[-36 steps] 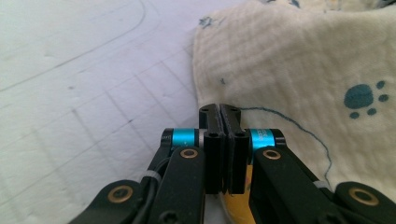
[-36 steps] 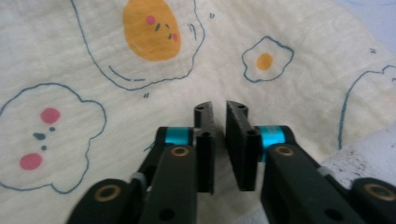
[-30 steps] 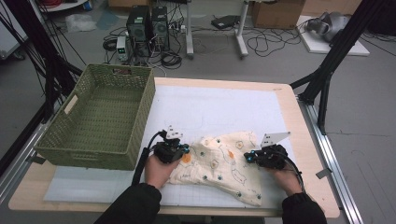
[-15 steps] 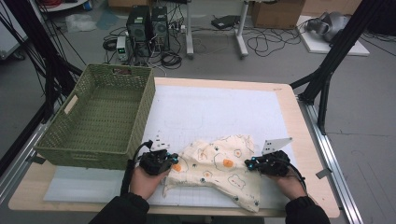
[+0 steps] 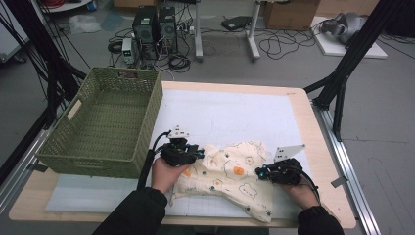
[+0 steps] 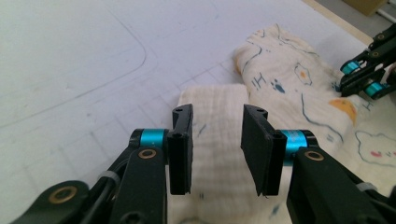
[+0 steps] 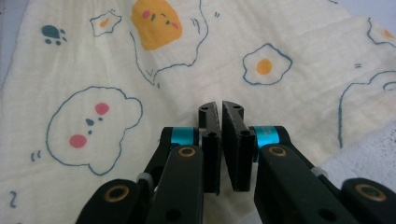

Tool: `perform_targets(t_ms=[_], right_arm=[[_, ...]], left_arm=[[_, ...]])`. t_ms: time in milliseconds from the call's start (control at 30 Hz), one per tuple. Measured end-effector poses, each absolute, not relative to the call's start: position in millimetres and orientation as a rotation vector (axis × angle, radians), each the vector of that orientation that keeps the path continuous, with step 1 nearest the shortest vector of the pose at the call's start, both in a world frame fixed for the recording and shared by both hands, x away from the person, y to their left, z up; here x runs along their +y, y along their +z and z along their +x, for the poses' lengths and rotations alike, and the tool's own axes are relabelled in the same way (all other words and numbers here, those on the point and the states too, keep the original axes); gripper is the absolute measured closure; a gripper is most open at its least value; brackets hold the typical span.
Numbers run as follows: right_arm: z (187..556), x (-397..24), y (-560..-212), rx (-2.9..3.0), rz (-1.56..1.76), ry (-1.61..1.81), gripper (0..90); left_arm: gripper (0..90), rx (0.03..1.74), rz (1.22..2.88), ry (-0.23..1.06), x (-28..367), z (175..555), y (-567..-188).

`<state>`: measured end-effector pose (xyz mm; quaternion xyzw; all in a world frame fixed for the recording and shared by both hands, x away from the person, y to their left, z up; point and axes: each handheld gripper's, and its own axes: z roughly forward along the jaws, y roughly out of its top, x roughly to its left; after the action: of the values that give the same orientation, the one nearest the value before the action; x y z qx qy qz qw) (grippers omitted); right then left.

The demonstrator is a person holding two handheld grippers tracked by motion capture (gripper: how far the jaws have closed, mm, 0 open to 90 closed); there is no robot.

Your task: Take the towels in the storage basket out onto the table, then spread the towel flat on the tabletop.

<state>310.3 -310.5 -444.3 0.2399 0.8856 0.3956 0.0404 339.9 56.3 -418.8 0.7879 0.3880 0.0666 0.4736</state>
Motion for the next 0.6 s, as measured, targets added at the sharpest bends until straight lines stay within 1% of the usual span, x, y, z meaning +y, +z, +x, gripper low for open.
perform_targets(t_ms=[167, 267, 300, 333, 367, 400, 433, 500, 600], right_arm=[[309.5, -311.9, -442.9, 2.703, 0.732, 1.227, 85.3], [309.9, -311.7, -443.8, 2.709, 0.74, 1.215, 83.9], [310.1, -311.2, -444.3, 2.711, 0.739, 1.209, 83.9], [310.2, -310.8, -444.5, 2.711, 0.74, 1.212, 84.0], [310.4, -310.6, -444.4, 2.711, 0.736, 1.213, 84.2], [310.3, -310.7, -444.4, 2.712, 0.741, 1.209, 84.5], [310.7, -311.0, -444.7, 2.714, 0.738, 1.213, 85.1], [310.7, -311.1, -444.6, 2.714, 0.736, 1.211, 86.2], [309.5, -310.7, -443.8, 2.713, 0.732, 1.208, 87.9]], left_arm=[[59.2, 0.962, 1.953, 0.135, 41.1, 352.9, -421.5], [59.0, 0.992, 2.044, 0.145, 33.0, 358.9, -431.1], [63.4, 0.991, 2.087, 0.138, 31.7, 360.2, -435.1], [74.9, 0.992, 2.117, 0.154, 30.0, 360.4, -438.1], [82.7, 0.972, 2.139, 0.195, 30.0, 359.4, -438.8], [88.4, 0.974, 2.141, 0.186, 31.2, 360.0, -438.0], [89.0, 0.983, 2.137, 0.19, 32.3, 359.4, -437.0], [89.4, 0.984, 2.136, 0.242, 36.1, 356.1, -432.8], [89.6, 1.001, 2.08, 0.297, 46.8, 349.4, -424.9]])
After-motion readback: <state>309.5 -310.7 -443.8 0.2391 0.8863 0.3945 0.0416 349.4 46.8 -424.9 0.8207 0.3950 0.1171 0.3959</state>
